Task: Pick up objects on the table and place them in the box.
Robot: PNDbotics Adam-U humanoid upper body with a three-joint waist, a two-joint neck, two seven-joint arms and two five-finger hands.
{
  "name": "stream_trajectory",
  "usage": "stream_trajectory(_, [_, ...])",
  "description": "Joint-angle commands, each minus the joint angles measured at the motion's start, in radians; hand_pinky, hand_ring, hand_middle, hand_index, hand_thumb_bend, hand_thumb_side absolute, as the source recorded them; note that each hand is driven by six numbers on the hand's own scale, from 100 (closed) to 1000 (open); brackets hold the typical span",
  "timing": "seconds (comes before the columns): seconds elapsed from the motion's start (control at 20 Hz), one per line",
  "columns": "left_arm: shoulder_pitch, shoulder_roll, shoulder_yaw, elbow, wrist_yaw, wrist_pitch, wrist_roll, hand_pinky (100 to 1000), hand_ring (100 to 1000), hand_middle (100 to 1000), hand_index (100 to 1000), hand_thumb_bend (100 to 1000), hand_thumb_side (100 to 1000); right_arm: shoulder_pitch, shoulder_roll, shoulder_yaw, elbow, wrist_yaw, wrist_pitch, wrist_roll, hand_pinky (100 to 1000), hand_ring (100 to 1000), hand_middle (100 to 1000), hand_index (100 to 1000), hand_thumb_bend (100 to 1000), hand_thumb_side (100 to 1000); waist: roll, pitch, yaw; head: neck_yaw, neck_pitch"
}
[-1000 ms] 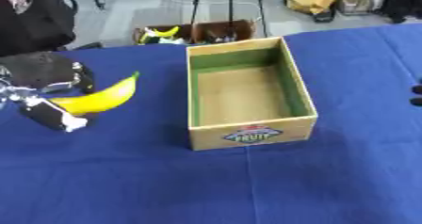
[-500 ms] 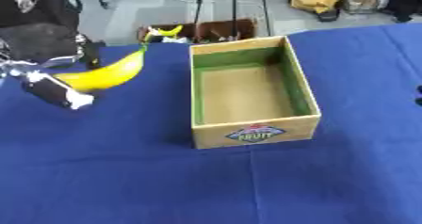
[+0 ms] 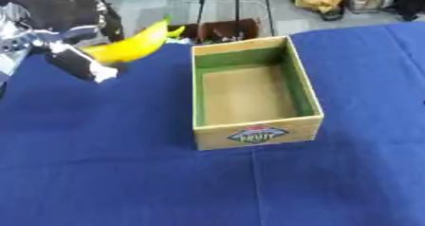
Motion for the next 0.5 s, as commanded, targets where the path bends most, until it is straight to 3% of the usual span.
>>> stream_trajectory(0.05, [-0.043,-0.006,0.019,0.013,-0.005,0.001,0.009,370,599,531,627,100,577,-0.007,-0.025,0.002,-0.011,-0.002,-0.001,0.002,629,676,635,861,100,1000,0.0,-0.021,-0.003,0.008,0.006])
stream_trajectory(0.5, [-0.109,-0.072,0.02,0.065,-0.031,0.008,0.041,364,598,527,624,100,574,-0.018,-0.03,0.006,-0.021,-0.007,-0.005,0.003,628,675,631,844,100,1000,0.012,-0.009,-0.023,0.027,0.002])
